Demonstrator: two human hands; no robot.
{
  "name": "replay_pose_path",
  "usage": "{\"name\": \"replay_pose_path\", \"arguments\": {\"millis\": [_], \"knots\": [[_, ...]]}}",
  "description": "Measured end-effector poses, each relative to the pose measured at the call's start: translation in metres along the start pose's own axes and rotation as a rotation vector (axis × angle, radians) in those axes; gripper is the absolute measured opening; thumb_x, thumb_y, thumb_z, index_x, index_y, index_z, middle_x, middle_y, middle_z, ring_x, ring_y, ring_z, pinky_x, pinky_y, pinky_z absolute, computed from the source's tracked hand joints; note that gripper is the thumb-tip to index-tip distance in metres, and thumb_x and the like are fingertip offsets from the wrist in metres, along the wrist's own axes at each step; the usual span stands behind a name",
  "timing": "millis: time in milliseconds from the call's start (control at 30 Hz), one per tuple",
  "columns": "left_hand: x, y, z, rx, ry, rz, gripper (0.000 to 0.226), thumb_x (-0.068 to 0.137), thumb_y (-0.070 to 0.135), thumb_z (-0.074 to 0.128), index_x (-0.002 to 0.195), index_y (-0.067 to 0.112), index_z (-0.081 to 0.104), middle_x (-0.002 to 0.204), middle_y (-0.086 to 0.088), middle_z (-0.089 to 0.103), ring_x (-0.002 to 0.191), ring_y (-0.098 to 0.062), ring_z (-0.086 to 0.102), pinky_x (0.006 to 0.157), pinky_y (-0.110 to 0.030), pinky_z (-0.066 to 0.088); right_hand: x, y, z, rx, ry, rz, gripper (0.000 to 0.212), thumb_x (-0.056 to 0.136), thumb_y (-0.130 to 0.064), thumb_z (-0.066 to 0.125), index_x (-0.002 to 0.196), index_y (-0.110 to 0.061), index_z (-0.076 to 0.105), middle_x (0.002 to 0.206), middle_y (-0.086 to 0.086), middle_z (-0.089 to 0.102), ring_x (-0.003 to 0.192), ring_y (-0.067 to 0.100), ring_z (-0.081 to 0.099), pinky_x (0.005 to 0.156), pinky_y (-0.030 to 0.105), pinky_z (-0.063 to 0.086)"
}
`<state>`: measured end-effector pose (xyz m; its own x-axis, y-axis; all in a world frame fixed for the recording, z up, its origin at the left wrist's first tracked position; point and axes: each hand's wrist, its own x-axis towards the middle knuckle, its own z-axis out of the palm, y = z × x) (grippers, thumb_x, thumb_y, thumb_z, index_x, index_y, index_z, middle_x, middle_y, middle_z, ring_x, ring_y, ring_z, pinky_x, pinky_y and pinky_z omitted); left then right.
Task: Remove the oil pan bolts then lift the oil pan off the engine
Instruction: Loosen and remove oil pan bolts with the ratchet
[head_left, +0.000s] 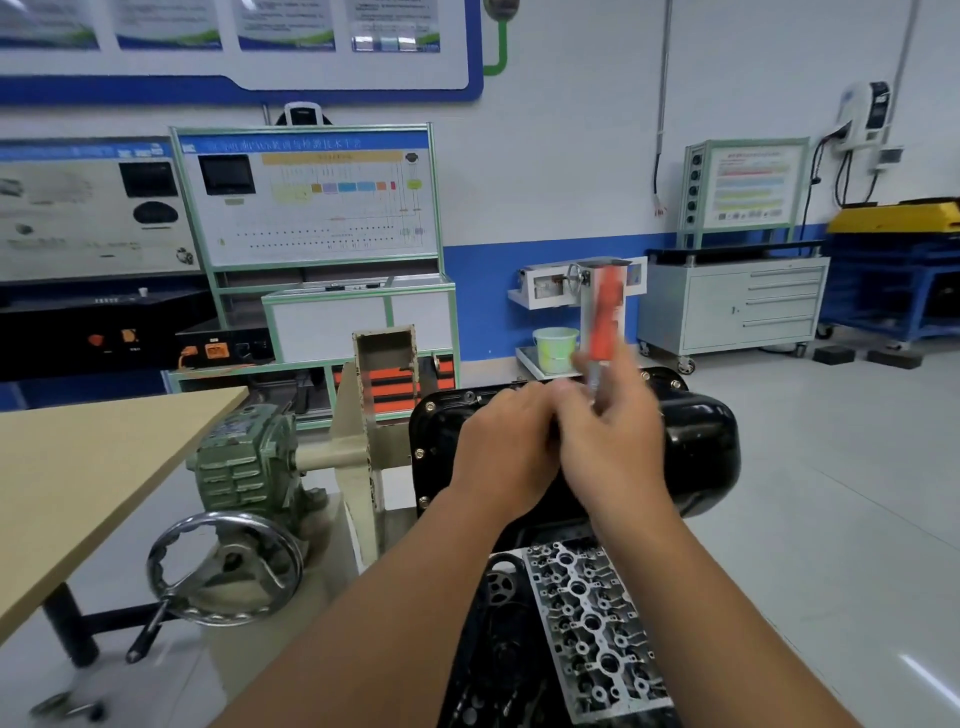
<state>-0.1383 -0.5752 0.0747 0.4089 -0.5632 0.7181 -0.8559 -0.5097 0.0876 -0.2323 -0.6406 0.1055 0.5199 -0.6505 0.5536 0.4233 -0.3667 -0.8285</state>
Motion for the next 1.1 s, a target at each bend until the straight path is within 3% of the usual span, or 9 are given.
{"name": "replay_pose_path", "arguments": {"millis": [133, 300, 400, 600, 700, 800, 900, 967, 1100], "knots": [[0.002, -0.008, 0.002, -0.242, -0.054, -0.078, 0.036, 0.105, 0.021, 0.032, 0.130, 0.008, 0.055, 0.115, -0.006, 0.063, 0.089, -0.012, 0.072, 0.070, -0.027, 0.056, -0.004, -0.002, 0.005, -0.449, -0.303, -0.288, 0.047, 0.096, -0.026, 0.063, 0.117, -0.067, 0.062, 0.097, -0.021, 0.072, 0.101, 0.010, 0.064, 0.089, 0.032, 0.051], [0.004, -0.001, -0.003, 0.032, -0.035, 0.065, 0.039, 0.086, 0.047, 0.032, 0.109, 0.028, 0.057, 0.104, 0.007, 0.065, 0.092, -0.021, 0.057, 0.066, -0.034, 0.034, 0.017, 0.003, 0.002, 0.336, 0.293, 0.406, 0.018, 0.100, -0.023, 0.056, 0.118, -0.025, 0.058, 0.102, 0.007, 0.073, 0.083, 0.016, 0.072, 0.069, 0.035, 0.057], [0.005, -0.007, -0.002, -0.033, -0.044, 0.051, 0.025, 0.093, 0.030, 0.052, 0.117, 0.033, 0.049, 0.108, 0.005, 0.065, 0.096, -0.023, 0.061, 0.067, -0.033, 0.041, 0.004, 0.014, 0.004, -0.066, -0.106, 0.011, 0.056, 0.099, -0.029, 0.053, 0.149, -0.047, 0.034, 0.112, -0.011, 0.070, 0.105, 0.006, 0.067, 0.094, 0.032, 0.053], [0.007, -0.012, -0.003, 0.043, -0.130, 0.125, 0.036, 0.096, 0.024, 0.043, 0.127, 0.018, 0.060, 0.121, -0.004, 0.066, 0.109, -0.030, 0.060, 0.075, -0.041, 0.052, 0.022, 0.012, -0.016, -0.257, -0.627, -0.241, 0.041, 0.102, -0.043, 0.046, 0.141, -0.055, 0.048, 0.143, -0.019, 0.059, 0.133, 0.003, 0.054, 0.116, 0.040, 0.040], [0.006, -0.006, -0.002, -0.031, -0.056, 0.031, 0.028, 0.094, 0.032, 0.046, 0.120, 0.030, 0.055, 0.096, 0.014, 0.059, 0.093, -0.023, 0.060, 0.063, -0.036, 0.039, 0.011, 0.011, -0.012, 0.035, -0.421, -0.070, 0.038, 0.103, -0.045, 0.050, 0.131, -0.069, 0.043, 0.136, -0.021, 0.060, 0.128, 0.000, 0.056, 0.112, 0.039, 0.043], [0.006, -0.004, -0.001, -0.048, -0.061, -0.032, 0.021, 0.096, 0.035, 0.049, 0.117, 0.038, 0.052, 0.103, 0.014, 0.063, 0.092, -0.017, 0.056, 0.068, -0.038, 0.044, -0.006, 0.015, -0.007, 0.010, 0.071, -0.003, 0.016, 0.098, -0.044, 0.060, 0.110, -0.047, 0.050, 0.092, -0.020, 0.069, 0.088, -0.004, 0.066, 0.079, 0.024, 0.050], [0.005, -0.002, -0.001, -0.066, -0.029, -0.046, 0.011, 0.097, 0.036, 0.052, 0.101, 0.040, 0.042, 0.099, 0.012, 0.064, 0.083, -0.013, 0.051, 0.065, -0.032, 0.035, -0.020, 0.015, -0.013, -0.418, -0.095, -0.268, 0.032, 0.101, -0.041, 0.052, 0.133, -0.034, 0.050, 0.084, -0.013, 0.063, 0.084, 0.006, 0.061, 0.070, 0.030, 0.046], [0.006, -0.002, -0.003, -0.053, -0.007, -0.027, 0.010, 0.095, 0.026, 0.052, 0.091, 0.032, 0.045, 0.090, 0.005, 0.064, 0.080, -0.020, 0.058, 0.064, -0.030, 0.037, -0.017, 0.016, -0.018, -0.606, -0.254, -0.425, 0.050, 0.104, -0.030, 0.053, 0.153, -0.030, 0.045, 0.105, -0.010, 0.065, 0.104, 0.017, 0.058, 0.086, 0.039, 0.049], [0.005, -0.006, -0.001, 0.090, -0.189, -0.014, 0.030, 0.099, 0.014, 0.047, 0.073, 0.023, 0.036, 0.071, 0.008, 0.038, 0.077, -0.018, 0.055, 0.062, -0.024, 0.030, -0.026, 0.017, -0.011, -0.647, -0.297, -0.570, 0.035, 0.096, -0.006, 0.064, 0.128, -0.016, 0.071, 0.129, 0.002, 0.065, 0.118, 0.024, 0.058, 0.105, 0.036, 0.045]]}}
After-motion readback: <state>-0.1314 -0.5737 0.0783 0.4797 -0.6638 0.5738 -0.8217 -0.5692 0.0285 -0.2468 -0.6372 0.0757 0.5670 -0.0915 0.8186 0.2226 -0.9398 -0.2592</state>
